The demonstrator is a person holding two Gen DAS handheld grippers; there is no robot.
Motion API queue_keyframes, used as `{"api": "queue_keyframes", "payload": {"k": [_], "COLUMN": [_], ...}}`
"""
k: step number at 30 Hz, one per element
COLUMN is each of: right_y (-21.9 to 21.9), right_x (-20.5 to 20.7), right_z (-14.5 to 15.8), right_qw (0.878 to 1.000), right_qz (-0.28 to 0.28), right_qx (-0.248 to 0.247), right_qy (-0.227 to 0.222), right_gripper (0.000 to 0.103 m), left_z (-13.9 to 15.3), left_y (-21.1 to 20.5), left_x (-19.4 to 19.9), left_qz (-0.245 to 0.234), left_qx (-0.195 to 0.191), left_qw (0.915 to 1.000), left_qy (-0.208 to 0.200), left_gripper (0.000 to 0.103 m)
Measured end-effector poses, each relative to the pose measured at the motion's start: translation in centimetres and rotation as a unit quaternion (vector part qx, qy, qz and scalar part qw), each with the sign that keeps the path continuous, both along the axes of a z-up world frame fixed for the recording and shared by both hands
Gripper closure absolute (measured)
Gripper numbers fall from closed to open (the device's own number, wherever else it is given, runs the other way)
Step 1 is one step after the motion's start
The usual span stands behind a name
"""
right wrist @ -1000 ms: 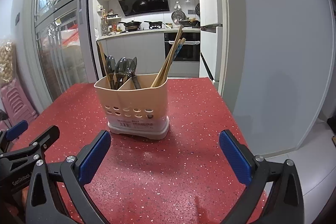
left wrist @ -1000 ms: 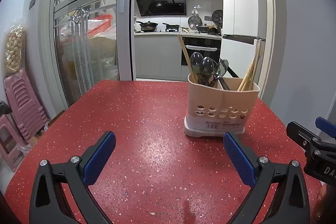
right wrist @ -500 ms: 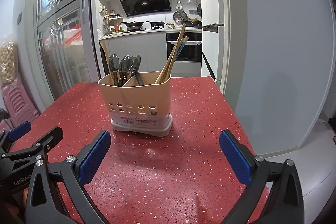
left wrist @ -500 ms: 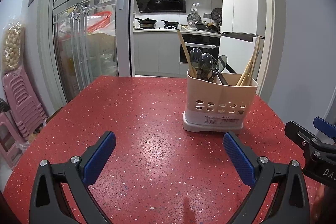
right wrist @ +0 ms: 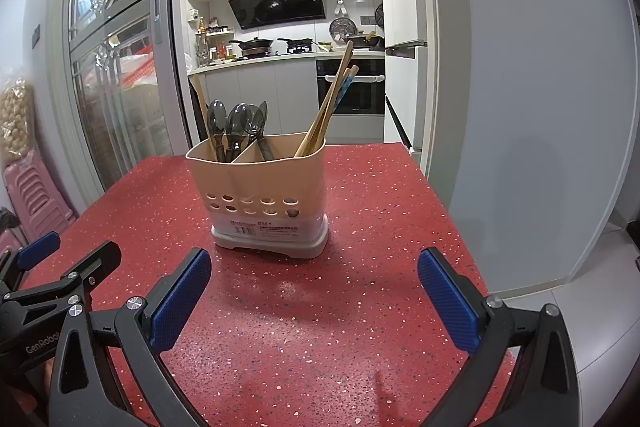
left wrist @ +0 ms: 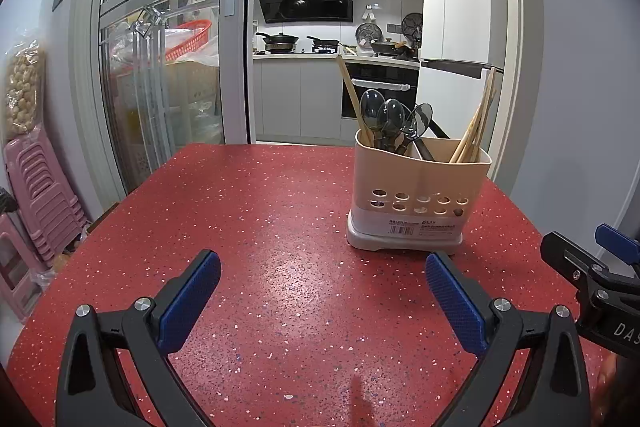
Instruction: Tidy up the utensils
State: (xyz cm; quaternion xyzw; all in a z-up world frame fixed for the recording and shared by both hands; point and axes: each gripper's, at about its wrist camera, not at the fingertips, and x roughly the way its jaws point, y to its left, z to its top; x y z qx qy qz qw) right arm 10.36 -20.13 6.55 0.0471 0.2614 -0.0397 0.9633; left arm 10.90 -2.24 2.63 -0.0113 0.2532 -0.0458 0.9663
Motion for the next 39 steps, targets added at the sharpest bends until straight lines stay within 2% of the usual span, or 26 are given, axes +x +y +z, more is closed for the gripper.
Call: {"api": "queue_keyframes", "payload": {"k": [39], "right_y": [0.28], "right_x": [-0.02], "right_z": [0.18], "right_qw": [1.000], "right_qz": [0.005], "right_qx": [0.002], "right_qy": [0.000], "right_gripper": [0.000], "left_z": [0.05], "left_y": [-0.41], "left_x": [0.07], "left_qz": [0.001], "left_qx": [0.007], "left_qw": [1.0000], "left_qy": [0.002], "left_gripper": [0.000]}}
